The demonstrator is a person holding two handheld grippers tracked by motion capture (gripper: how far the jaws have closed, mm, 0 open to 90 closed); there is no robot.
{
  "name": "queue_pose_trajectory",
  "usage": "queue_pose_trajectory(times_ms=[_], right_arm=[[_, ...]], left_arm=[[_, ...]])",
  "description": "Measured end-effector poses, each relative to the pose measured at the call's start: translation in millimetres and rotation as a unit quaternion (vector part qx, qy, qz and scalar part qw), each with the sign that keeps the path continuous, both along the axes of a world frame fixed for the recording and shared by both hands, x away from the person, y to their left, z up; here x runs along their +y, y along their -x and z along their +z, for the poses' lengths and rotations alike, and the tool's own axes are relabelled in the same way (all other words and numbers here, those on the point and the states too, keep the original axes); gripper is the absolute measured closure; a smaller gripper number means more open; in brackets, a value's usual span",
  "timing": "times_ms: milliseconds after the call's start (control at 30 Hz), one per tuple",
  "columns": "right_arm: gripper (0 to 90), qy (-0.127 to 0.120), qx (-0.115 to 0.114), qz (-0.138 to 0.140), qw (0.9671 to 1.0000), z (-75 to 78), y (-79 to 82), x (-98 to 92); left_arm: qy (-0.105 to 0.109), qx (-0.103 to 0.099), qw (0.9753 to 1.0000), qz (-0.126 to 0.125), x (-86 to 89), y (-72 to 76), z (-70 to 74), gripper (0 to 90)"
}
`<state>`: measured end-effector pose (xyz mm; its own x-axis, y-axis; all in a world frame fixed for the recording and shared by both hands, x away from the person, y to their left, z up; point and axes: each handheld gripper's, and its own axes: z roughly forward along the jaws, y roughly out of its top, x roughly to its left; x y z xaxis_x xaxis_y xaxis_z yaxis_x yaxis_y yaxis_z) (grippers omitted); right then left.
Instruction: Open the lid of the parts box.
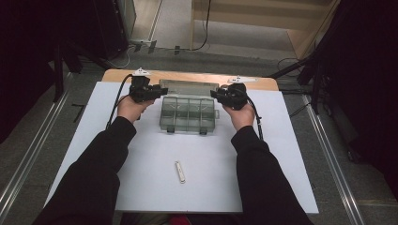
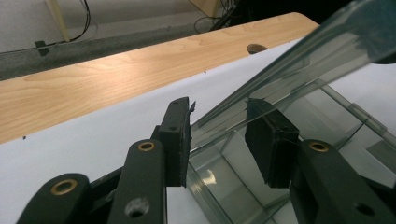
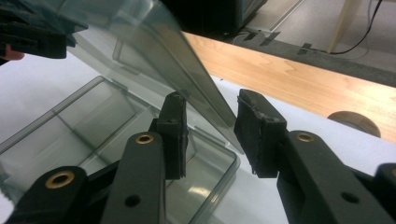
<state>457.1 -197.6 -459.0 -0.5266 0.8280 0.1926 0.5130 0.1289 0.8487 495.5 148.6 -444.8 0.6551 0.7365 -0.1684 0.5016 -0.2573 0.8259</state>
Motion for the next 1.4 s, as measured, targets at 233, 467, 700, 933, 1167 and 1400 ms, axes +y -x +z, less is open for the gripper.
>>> queue_pose_trajectory(times_ms=[233,467,700,933,1167,1400], right_arm=[[65.9,0.000,0.002,-0.011,0.9999,-4.0,-4.9,1.6],[71.3,0.007,0.006,-0.019,0.9998,-7.7,-9.4,1.4],[73.2,0.002,0.011,-0.030,0.9995,-12.7,-13.8,1.8],[77.9,0.004,0.014,-0.043,0.9990,-19.7,-17.1,2.7],[79.8,0.000,0.013,-0.048,0.9988,-24.0,-19.6,2.4],[79.8,0.003,0.009,-0.048,0.9988,-25.9,-20.6,3.0]], left_arm=[[0.002,-0.006,0.9999,0.012,-3.6,-1.1,-2.3,62.2],[0.007,-0.008,0.9997,0.022,-5.2,-4.5,-6.0,62.3],[0.012,-0.008,0.9993,0.034,-6.2,-7.6,-7.8,63.6],[0.007,-0.006,0.9989,0.046,-9.2,-9.9,-14.4,63.5],[0.006,-0.014,0.9985,0.053,-12.3,-11.5,-18.1,63.6],[-0.005,-0.014,0.9982,0.058,-15.3,-12.5,-24.1,63.4]])
